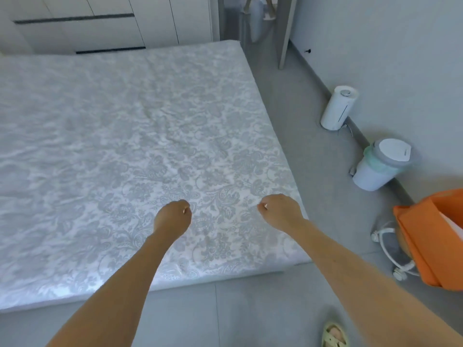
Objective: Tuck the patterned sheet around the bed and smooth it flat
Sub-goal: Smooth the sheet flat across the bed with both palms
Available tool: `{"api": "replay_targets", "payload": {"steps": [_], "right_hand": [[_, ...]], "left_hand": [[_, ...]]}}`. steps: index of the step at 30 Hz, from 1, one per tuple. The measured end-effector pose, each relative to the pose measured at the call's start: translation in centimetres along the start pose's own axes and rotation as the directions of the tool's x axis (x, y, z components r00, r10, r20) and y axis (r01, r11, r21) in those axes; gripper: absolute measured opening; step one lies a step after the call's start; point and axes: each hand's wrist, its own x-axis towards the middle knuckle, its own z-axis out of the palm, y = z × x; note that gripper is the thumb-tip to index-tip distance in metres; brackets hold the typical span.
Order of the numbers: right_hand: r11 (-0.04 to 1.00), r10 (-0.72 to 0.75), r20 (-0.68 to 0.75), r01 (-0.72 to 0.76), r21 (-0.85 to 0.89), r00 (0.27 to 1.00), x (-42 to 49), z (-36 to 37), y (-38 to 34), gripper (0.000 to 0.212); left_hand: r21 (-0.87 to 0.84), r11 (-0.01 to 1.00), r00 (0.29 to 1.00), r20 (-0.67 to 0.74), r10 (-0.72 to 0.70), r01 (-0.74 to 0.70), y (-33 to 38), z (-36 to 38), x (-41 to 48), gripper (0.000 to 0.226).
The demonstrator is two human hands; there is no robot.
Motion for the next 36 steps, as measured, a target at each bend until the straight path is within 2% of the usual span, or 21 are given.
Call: {"api": "replay_targets", "payload": {"steps": [4,8,11,14,23,28,32,36], "right_hand": [[0.995,-0.087,-0.081,0.091,0.039,0.993,2.2,-7.7,5.2,0.033],[0.981,-0.192,-0.152,0.195,0.008,0.97,4.9,-14.3,10.7,0.036],[0.952,-0.306,-0.125,0.308,-0.005,0.944,7.0,-18.3,13.0,0.038],[0.942,-0.336,-0.073,0.335,-0.018,0.939,10.2,-20.7,15.1,0.041],[0.883,-0.463,0.03,0.464,-0.074,0.886,26.8,-22.4,18.5,0.038],[0.85,-0.517,0.098,0.524,-0.06,0.85,37.5,-22.6,19.0,0.043],[0.809,-0.572,0.18,0.587,-0.038,0.8,45.8,-21.9,18.6,0.044],[0.747,-0.636,0.271,0.665,-0.02,0.723,55.2,-21.3,17.5,0.046]], "left_hand": [[-0.122,0.991,0.984,-0.161,-0.082,0.062,8.6,-3.9,2.0,0.03],[-0.136,0.988,0.967,-0.235,-0.099,0.068,17.2,-5.8,3.3,0.028],[-0.123,0.99,0.96,-0.264,-0.093,0.062,22.4,-6.8,4.3,0.026],[-0.102,0.991,0.955,-0.275,-0.11,0.085,25.8,-7.4,6.4,0.027],[-0.171,0.942,0.899,-0.29,-0.327,0.288,28.8,-5.9,20.5,0.03],[-0.19,0.884,0.86,-0.217,-0.462,0.428,28.6,-4.7,28.8,0.032],[-0.232,0.837,0.822,-0.186,-0.538,0.495,28.0,-4.0,34.3,0.03],[-0.274,0.756,0.74,-0.182,-0.647,0.594,27.4,-3.2,40.1,0.03]]}}
